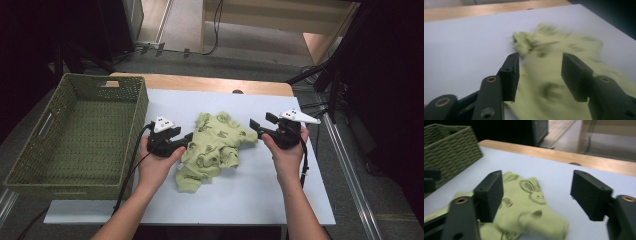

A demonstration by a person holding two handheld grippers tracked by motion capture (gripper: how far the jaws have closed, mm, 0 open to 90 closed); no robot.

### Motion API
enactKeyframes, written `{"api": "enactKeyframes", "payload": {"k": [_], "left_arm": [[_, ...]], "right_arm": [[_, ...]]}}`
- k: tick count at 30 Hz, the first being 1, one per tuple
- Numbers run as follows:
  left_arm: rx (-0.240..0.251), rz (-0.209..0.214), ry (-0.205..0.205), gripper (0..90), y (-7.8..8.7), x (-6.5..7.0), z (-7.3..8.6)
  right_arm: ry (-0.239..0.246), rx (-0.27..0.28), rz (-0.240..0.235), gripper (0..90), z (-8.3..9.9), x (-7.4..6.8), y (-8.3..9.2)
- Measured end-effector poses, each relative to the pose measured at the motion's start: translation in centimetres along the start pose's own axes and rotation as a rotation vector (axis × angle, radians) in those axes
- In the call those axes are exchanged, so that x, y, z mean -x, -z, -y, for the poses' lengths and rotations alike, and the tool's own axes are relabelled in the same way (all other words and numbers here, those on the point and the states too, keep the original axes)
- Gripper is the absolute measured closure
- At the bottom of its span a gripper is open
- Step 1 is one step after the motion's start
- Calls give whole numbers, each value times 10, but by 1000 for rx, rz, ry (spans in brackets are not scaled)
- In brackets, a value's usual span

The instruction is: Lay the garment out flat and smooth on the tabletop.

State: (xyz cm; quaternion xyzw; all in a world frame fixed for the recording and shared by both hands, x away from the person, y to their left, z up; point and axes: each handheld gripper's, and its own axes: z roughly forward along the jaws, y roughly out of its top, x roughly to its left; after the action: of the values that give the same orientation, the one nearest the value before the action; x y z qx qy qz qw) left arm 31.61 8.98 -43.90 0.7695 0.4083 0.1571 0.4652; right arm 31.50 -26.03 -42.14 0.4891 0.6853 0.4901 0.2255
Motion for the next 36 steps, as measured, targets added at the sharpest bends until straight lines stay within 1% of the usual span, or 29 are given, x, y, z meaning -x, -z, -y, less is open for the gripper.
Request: {"api": "enactKeyframes", "payload": {"k": [2,4,5,6,9,11,12,13,14,15,16,17,18,19,20,21,22,24,25,26,27,28,29,30,32,33,34,35,36], "left_arm": [[-22,59,-47,432,1,9,7],[-52,88,-90,416,-2,17,16],[-68,94,-104,404,-5,20,20],[-85,96,-106,404,-9,22,25],[-132,106,-105,407,-21,25,36],[-151,95,-108,462,-26,25,40],[-160,79,-109,503,-29,26,42],[-175,77,-118,565,-30,25,43],[-183,72,-115,642,-32,24,43],[-192,72,-108,714,-32,22,43],[-195,81,-96,777,-33,19,43],[-196,86,-88,809,-32,17,43],[-196,87,-83,833,-31,16,42],[-193,89,-77,843,-30,15,43],[-193,98,-73,848,-29,14,43],[-197,105,-76,850,-28,14,44],[-199,117,-75,853,-26,15,45],[-207,155,-85,856,-21,18,48],[-209,175,-95,857,-19,21,49],[-207,201,-99,859,-16,25,51],[-202,226,-101,860,-13,31,54],[-198,256,-110,861,-11,37,57],[-191,282,-117,861,-9,45,59],[-186,300,-124,861,-8,55,62],[-177,339,-118,862,-7,69,63],[-174,373,-115,863,-7,79,63],[-173,389,-132,862,-7,88,64],[-176,392,-149,862,-8,94,64],[-178,386,-184,860,-8,101,64]], "right_arm": [[14,2,-27,238,12,-3,5],[1,-23,-55,241,26,-4,7],[-10,-42,-74,241,34,-6,7],[-18,-62,-92,241,43,-9,6],[-2,-120,-129,241,69,-24,-4],[-1,-164,-155,226,83,-34,-15],[-2,-182,-166,218,88,-38,-20],[-1,-198,-171,217,92,-42,-26],[8,-213,-168,217,95,-46,-31],[21,-228,-150,231,96,-50,-36],[37,-247,-124,297,97,-53,-40],[54,-264,-99,396,97,-56,-43],[66,-269,-75,514,98,-58,-44],[70,-276,-51,622,97,-57,-43],[57,-280,-46,679,98,-55,-43],[32,-286,-60,729,98,-51,-41],[20,-278,-66,746,98,-47,-39],[31,-257,-41,760,99,-42,-32],[41,-244,-36,762,99,-39,-28],[56,-232,-25,762,98,-36,-25],[57,-221,-10,763,96,-33,-21],[53,-203,-2,764,94,-29,-17],[41,-186,-7,764,92,-25,-15],[40,-172,-12,764,88,-23,-14],[70,-159,2,764,78,-24,-15],[79,-155,6,764,75,-25,-16],[92,-144,5,764,70,-28,-17],[98,-138,-1,764,68,-30,-18],[108,-139,-2,763,66,-31,-19]]}}
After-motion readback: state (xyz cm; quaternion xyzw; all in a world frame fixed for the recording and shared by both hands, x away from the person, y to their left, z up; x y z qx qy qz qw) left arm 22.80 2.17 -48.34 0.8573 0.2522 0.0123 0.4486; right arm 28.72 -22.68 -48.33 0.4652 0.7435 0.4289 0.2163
